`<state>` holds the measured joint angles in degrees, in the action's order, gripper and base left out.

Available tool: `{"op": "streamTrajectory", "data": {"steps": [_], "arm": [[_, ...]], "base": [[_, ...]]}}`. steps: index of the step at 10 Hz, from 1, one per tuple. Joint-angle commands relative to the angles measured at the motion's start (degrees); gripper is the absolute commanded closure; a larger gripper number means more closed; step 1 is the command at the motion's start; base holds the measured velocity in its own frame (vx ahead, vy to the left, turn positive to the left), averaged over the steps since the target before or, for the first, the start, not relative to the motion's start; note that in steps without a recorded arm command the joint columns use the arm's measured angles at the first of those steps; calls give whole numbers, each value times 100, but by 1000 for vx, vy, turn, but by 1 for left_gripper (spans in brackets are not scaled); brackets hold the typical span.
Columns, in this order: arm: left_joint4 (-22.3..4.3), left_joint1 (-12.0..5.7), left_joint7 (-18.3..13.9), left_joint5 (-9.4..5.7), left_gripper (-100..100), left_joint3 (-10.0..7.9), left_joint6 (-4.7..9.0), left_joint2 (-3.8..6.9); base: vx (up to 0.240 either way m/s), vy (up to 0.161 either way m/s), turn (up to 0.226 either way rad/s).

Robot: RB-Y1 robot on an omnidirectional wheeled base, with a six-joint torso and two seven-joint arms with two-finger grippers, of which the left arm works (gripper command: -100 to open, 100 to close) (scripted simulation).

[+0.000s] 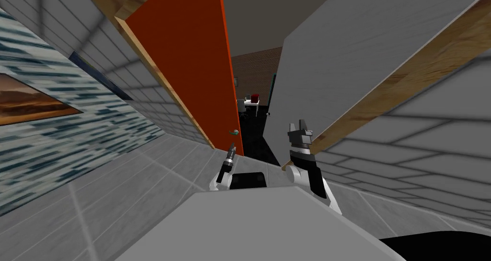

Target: Push the door open

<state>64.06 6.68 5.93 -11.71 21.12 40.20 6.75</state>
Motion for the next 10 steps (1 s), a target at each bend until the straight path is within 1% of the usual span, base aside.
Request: {"op": "streamTrajectory", "data": {"steps": [1, 3, 6, 8, 9, 10], "arm": [[-186, -46, -4, -59, -100, 64, 30, 12], [-431, -117, -6, -118, -100, 129, 85, 11], [-819, -230, -9, -211, -100, 232, 170, 8], [-1022, -289, -11, -259, -100, 286, 215, 6], [-980, -279, -15, -243, -100, 268, 215, 6], [-1035, -311, -21, -244, -100, 240, 224, -10]], "base": [[123, 197, -116], [101, 194, -96], [109, 152, -94], [93, 154, -76], [28, 78, -22], [114, 9, -33]]}}
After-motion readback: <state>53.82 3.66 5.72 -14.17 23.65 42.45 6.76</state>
